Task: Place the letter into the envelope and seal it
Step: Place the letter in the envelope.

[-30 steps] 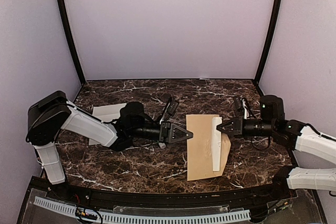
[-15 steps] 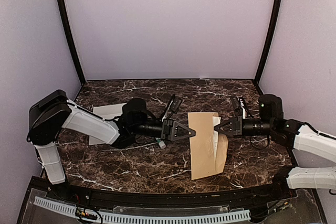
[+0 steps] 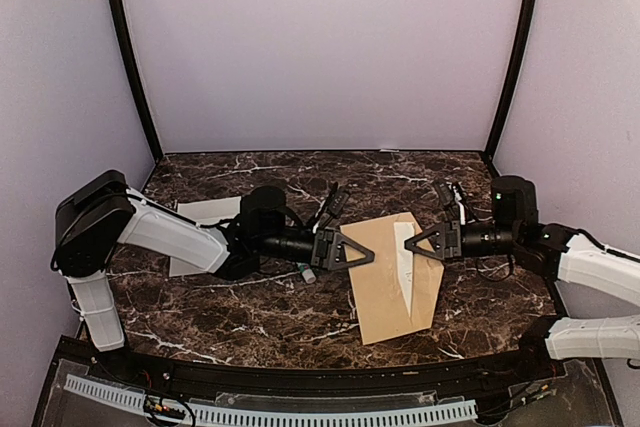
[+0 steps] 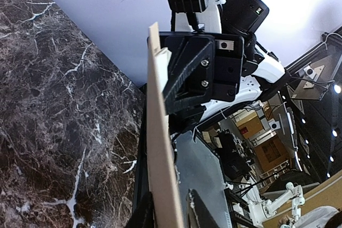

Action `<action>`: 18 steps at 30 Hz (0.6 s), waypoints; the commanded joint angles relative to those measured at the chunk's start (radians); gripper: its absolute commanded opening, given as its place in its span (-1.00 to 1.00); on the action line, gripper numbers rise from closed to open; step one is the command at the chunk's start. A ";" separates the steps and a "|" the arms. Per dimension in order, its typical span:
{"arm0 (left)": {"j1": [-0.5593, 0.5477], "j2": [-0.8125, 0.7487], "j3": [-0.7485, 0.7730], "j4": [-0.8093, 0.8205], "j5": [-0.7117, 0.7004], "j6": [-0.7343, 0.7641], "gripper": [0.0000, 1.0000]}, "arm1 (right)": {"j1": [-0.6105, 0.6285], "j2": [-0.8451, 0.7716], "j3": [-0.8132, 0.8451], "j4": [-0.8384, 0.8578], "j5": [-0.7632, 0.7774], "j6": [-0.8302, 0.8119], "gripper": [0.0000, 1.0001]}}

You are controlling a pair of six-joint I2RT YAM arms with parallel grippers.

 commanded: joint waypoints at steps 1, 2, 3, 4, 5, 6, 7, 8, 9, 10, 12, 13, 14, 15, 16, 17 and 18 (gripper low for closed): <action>-0.005 -0.007 0.033 -0.031 -0.027 0.032 -0.59 | 0.002 -0.022 0.023 0.011 -0.023 -0.014 -1.00; -0.004 -0.008 0.033 -0.027 -0.025 0.030 -0.64 | 0.003 -0.028 0.022 0.005 -0.015 -0.013 -1.00; -0.004 -0.009 0.029 -0.011 -0.023 0.029 -0.75 | 0.002 -0.035 0.021 0.002 -0.002 -0.008 -1.00; -0.003 -0.013 0.026 -0.001 -0.022 0.026 -0.88 | 0.002 -0.043 0.019 0.001 0.013 0.000 -1.00; -0.004 -0.016 0.016 0.024 -0.020 0.021 -0.95 | 0.002 -0.050 0.012 0.008 0.023 0.010 -0.93; -0.003 -0.022 0.005 0.037 -0.020 0.018 -1.00 | 0.002 -0.056 0.002 0.018 0.030 0.019 -0.76; -0.003 -0.026 -0.001 0.068 -0.019 0.008 -1.00 | 0.002 -0.062 -0.008 0.023 0.036 0.033 -0.68; -0.003 -0.031 -0.011 0.084 -0.017 0.003 -1.00 | 0.003 -0.070 -0.021 0.046 0.039 0.042 -0.65; -0.003 -0.034 -0.015 0.120 -0.013 -0.013 -1.00 | 0.003 -0.076 -0.034 0.058 0.046 0.054 -0.60; -0.003 -0.038 -0.022 0.139 -0.010 -0.021 -1.00 | 0.002 -0.084 -0.044 0.065 0.054 0.061 -0.56; -0.002 -0.043 -0.028 0.189 -0.003 -0.042 -1.00 | 0.003 -0.099 -0.064 0.079 0.055 0.071 -0.48; -0.003 -0.048 -0.030 0.197 0.001 -0.049 -1.00 | 0.003 -0.104 -0.071 0.086 0.053 0.075 -0.44; -0.004 -0.050 -0.032 0.207 0.002 -0.052 -1.00 | 0.002 -0.109 -0.079 0.093 0.046 0.080 -0.43; -0.003 -0.054 -0.032 0.211 0.002 -0.057 -1.00 | 0.003 -0.114 -0.086 0.102 0.040 0.085 -0.43; -0.004 -0.056 -0.031 0.218 0.004 -0.059 -1.00 | 0.002 -0.119 -0.094 0.113 0.028 0.093 -0.42; -0.004 -0.059 -0.031 0.222 0.004 -0.062 -1.00 | 0.003 -0.120 -0.102 0.131 0.014 0.102 -0.42; -0.004 -0.060 -0.031 0.232 0.005 -0.064 -1.00 | 0.003 -0.120 -0.111 0.148 0.002 0.111 -0.42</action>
